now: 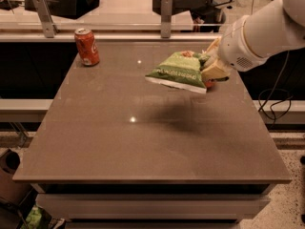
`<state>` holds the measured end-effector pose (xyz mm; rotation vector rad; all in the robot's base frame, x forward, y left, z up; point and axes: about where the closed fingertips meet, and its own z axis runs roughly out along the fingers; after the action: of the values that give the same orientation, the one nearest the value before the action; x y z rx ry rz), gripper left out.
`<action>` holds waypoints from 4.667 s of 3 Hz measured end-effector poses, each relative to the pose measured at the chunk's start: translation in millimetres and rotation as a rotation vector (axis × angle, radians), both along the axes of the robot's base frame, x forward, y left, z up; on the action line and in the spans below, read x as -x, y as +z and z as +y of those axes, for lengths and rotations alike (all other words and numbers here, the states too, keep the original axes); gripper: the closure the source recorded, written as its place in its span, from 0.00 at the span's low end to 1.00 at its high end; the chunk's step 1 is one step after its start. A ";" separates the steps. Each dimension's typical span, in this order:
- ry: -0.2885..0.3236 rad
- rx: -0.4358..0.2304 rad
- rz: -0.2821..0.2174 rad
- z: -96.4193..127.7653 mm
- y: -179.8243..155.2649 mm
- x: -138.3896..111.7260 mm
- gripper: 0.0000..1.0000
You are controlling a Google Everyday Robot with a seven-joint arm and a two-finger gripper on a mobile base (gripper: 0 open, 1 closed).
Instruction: Move green jalapeno chip bag near coke can
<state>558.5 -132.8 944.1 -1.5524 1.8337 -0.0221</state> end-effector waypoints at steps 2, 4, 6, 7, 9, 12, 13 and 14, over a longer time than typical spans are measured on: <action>0.097 -0.167 -0.154 36.5 -0.3 -99.7 1.00; 0.138 -0.176 -0.170 59.5 -4.0 -126.9 1.00; 0.203 -0.248 -0.205 97.2 -15.4 -167.0 1.00; 0.248 -0.271 -0.217 123.1 -20.0 -181.8 1.00; 0.314 -0.236 -0.237 177.3 -25.4 -191.6 1.00; 0.356 -0.222 -0.237 203.6 -29.1 -188.2 0.59; 0.359 -0.223 -0.234 205.9 -30.8 -187.9 0.36; 0.363 -0.224 -0.231 208.5 -32.5 -187.6 0.12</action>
Offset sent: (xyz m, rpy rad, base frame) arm 0.1221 0.0265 -0.0060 0.2489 -0.1909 0.1165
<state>746.1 75.7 911.7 -1.6248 1.3114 0.1610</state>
